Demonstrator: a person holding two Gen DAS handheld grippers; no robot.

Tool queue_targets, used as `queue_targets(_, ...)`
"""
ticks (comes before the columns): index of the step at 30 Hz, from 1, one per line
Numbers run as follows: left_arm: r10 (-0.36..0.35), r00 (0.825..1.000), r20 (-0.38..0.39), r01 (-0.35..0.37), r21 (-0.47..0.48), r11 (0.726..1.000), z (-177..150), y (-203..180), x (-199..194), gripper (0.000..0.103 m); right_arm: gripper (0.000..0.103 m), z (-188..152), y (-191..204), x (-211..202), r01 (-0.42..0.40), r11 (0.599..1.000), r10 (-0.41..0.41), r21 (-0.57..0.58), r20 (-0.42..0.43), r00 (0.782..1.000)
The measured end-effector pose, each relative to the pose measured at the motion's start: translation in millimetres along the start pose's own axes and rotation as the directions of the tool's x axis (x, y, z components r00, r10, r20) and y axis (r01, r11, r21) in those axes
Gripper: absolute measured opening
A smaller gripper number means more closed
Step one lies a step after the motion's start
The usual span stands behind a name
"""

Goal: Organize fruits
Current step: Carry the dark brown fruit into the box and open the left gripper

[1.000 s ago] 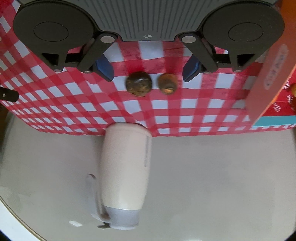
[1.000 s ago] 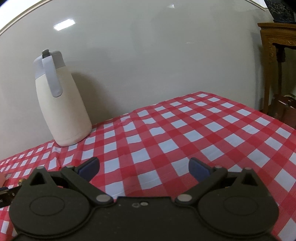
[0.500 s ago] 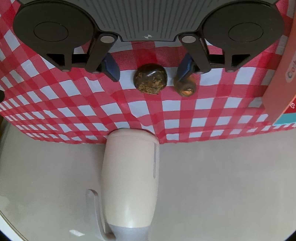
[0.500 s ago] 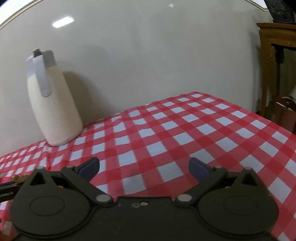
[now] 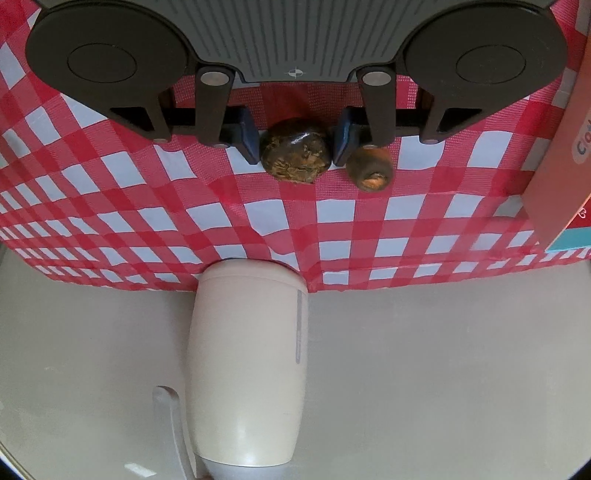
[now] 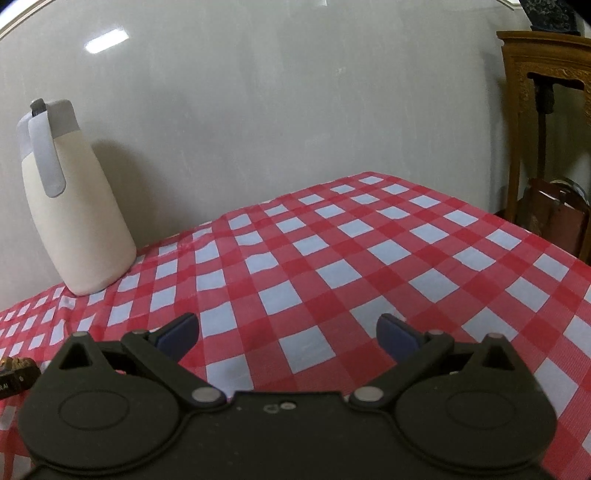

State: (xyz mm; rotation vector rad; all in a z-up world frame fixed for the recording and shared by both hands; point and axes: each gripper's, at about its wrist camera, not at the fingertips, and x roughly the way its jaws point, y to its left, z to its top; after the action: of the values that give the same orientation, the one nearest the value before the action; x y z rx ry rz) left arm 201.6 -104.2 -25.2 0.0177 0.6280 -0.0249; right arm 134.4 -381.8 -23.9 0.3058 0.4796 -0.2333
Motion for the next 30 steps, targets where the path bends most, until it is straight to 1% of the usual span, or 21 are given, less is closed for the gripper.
queue_targets(8, -0.029, 1.0, 0.004, 0.029, 0.007, 1.0, -2.0, 1.6, -11.3, 0.043, 0.103, 0.4, 4.8, 0.1, -0.01, 1.0, 0.01, -0.018, -0.013, 1.0)
queue_targets(19, -0.053, 0.997, 0.063, 0.051, 0.03, 0.998, 1.4, 11.5, -53.6, 0.042, 0.103, 0.3, 18.7, -5.0, -0.034, 0.999, 0.033, -0.034, -0.036, 0.999)
queue_targets(25, -0.044, 0.993, 0.107, 0.041, 0.03, 0.999, 3.0, 30.5, -82.7, 0.042, 0.103, -0.4, 33.6, -9.5, -0.056, 0.997, 0.054, -0.058, -0.038, 0.998)
queue_targets(30, -0.01, 0.99, 0.137, 0.009, 0.007, 1.0, 5.3, 59.3, -104.4, 0.042, 0.103, -1.5, 50.4, -15.0, -0.081, 0.994, 0.078, -0.073, -0.039, 0.996)
